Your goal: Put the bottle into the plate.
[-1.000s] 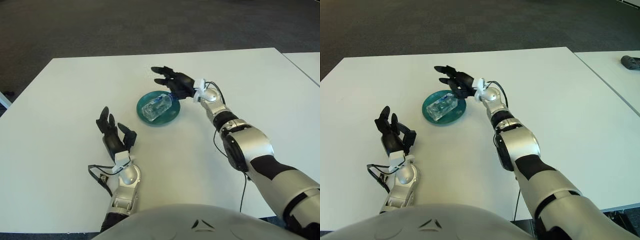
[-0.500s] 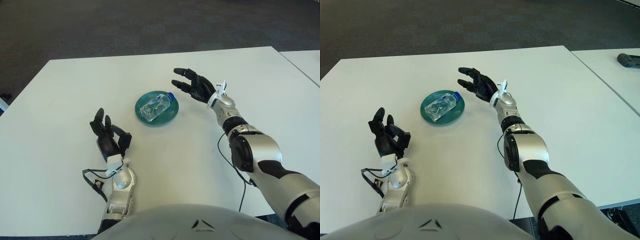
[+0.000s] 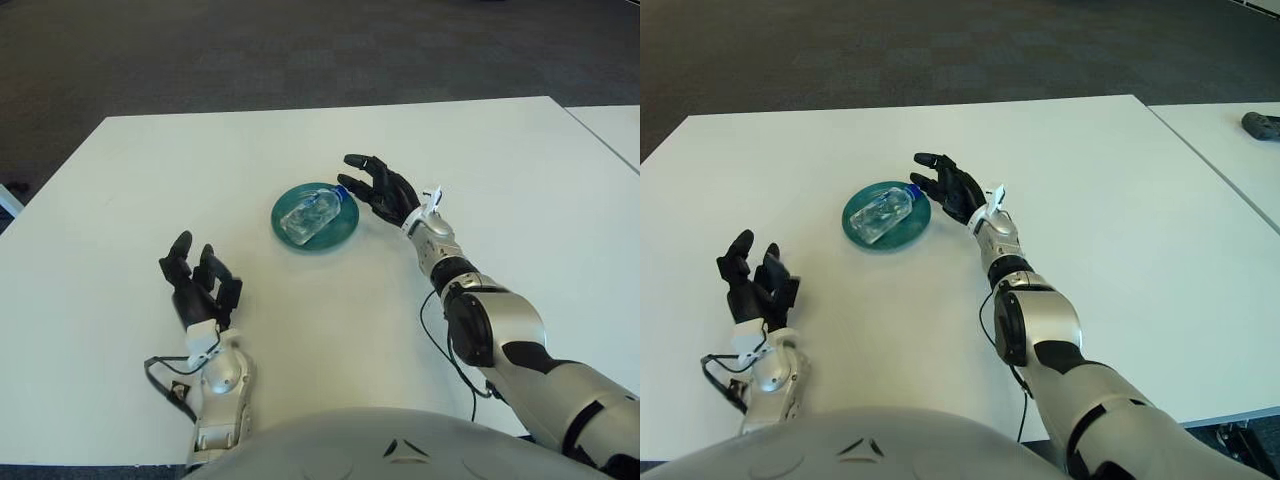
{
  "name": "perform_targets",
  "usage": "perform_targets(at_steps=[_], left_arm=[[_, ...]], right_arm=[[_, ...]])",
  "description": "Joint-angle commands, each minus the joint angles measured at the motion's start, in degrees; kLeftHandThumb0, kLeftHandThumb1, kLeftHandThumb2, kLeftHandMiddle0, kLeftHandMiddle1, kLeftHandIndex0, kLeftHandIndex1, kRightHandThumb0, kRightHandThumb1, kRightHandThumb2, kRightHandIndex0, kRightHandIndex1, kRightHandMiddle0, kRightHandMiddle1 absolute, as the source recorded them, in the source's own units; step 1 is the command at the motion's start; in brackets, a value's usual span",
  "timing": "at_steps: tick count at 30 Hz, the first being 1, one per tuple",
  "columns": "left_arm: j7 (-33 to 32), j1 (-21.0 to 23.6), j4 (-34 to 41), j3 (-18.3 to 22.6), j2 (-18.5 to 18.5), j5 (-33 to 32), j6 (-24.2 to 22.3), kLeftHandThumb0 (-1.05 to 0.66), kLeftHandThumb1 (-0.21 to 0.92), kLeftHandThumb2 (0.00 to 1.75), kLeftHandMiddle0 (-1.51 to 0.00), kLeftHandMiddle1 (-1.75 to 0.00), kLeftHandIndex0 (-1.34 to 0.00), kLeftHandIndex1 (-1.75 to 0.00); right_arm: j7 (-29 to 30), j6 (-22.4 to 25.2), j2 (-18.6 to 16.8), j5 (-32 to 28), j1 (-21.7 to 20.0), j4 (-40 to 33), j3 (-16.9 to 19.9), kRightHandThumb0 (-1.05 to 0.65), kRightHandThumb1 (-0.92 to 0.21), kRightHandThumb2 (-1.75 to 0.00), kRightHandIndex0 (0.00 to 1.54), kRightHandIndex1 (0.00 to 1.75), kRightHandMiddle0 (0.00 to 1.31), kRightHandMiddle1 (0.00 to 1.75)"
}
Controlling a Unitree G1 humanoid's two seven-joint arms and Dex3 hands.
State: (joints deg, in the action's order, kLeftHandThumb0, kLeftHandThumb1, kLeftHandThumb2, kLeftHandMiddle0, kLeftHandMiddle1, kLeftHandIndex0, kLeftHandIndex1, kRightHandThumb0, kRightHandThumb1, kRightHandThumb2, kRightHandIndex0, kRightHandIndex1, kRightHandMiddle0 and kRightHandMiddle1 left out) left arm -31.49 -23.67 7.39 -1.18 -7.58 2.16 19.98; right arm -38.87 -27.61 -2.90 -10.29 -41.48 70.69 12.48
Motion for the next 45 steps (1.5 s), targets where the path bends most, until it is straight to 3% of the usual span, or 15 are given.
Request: perform_targets(at_steps=[1,4,10,19,25,31,45], left_arm=[[2.71,-1.24,2.12,0.04,-1.25,-1.17,-1.01,-0.54,0.90,0.57,-0.58,-0.59,-0.26,-1.05],[4.67,-2.20,2.82,-0.04,-1.25,-1.76,-1.36,-0.54,0.89,0.57,-0.57,-0.63,-0.27,-1.06],[9.37,-3.77,2.67,-0.35,-0.63,-3.12,-0.86,-0.53,0.86,0.57,-0.56,-0.65,-0.28,-1.05],[17.58,-7.15,1.95,-0.77,1.01,-5.23,-0.32,-0.56,0.84,0.57,-0.52,-0.62,-0.26,-1.03],[22.22,-9.98,1.84,1.16,2.88,-7.35,0.31,-0.58,0.84,0.56,-0.53,-0.57,-0.26,-1.02],[23.61,-10.99,2.04,2.81,3.32,-7.03,0.56,-0.58,0.85,0.56,-0.52,-0.54,-0.25,-1.01],[22.22,-12.64,2.15,5.89,2.63,-4.32,-1.71,-0.60,0.92,0.52,-0.46,-0.47,-0.19,-0.98]], right_arm=[[-1.79,-5.21,-1.90,-0.21,6.61,-3.81,-0.87,-0.70,-0.92,-0.68,0.35,0.70,0.11,1.03],[-2.60,-7.10,-2.56,-0.28,10.65,-7.17,-1.82,-0.72,-0.92,-0.65,0.32,0.82,0.11,1.06],[-3.52,-5.56,-2.01,-1.20,12.26,-8.79,-1.91,-0.74,-0.92,-0.61,0.31,0.91,0.09,1.07],[-4.83,-2.09,-0.21,-2.45,11.49,-7.51,-0.96,-0.74,-0.92,-0.58,0.34,0.90,0.07,1.08],[-2.45,-0.75,0.21,-1.42,10.19,-2.30,-0.76,-0.71,-0.92,-0.60,0.39,0.88,0.10,1.08],[-1.80,-1.37,-0.46,-1.70,10.71,-1.85,-0.47,-0.71,-0.92,-0.61,0.40,0.89,0.12,1.09],[1.97,-4.69,-5.96,-5.79,14.30,-3.74,3.02,-0.64,-0.91,-0.62,0.48,0.94,0.25,1.14]])
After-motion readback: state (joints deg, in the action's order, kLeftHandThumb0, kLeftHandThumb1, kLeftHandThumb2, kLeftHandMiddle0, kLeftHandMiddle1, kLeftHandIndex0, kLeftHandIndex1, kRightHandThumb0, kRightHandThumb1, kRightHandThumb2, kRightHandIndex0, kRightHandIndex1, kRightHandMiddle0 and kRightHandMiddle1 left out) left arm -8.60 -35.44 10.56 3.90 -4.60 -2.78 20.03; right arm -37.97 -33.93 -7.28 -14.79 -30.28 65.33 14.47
